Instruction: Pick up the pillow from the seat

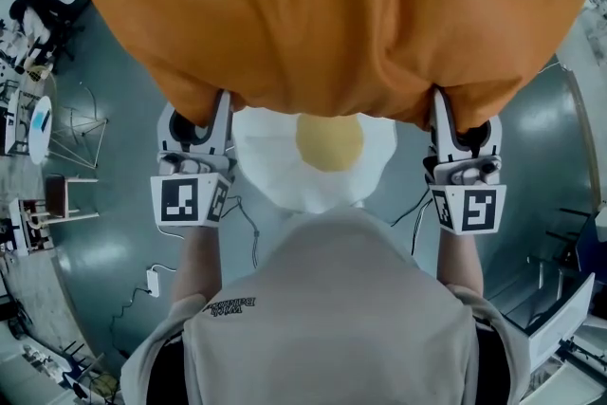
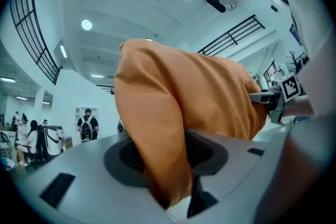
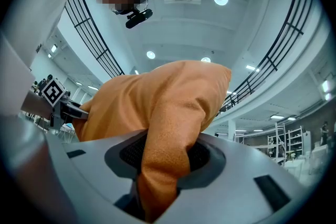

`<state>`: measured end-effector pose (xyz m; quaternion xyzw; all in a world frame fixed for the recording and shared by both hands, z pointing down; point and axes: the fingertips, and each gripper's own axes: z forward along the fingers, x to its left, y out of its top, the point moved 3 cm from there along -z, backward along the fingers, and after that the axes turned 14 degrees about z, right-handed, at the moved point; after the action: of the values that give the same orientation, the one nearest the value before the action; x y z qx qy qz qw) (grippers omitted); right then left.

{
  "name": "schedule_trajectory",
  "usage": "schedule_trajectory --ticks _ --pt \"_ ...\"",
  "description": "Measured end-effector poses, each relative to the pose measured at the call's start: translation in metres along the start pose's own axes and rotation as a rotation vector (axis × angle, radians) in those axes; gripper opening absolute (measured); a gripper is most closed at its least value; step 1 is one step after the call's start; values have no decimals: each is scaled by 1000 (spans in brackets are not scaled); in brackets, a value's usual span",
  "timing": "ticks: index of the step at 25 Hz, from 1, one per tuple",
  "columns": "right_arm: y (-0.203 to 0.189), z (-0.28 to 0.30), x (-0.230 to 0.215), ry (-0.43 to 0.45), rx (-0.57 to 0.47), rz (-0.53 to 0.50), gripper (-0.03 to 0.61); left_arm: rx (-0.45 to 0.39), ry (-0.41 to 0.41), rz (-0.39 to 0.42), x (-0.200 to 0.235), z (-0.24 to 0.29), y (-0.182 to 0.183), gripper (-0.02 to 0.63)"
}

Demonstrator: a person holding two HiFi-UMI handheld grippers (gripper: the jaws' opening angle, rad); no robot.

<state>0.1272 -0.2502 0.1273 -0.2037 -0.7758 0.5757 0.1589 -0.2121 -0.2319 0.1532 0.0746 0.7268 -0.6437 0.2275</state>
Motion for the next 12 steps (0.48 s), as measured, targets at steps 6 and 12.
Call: schedule_trajectory --ticks 6,12 --pt "4 12 -5 10 -2 -2 173 8 15 -6 4 6 4 186" --pt "4 -1 -1 10 -8 -1 175 4 23 -3 -3 -8 5 186"
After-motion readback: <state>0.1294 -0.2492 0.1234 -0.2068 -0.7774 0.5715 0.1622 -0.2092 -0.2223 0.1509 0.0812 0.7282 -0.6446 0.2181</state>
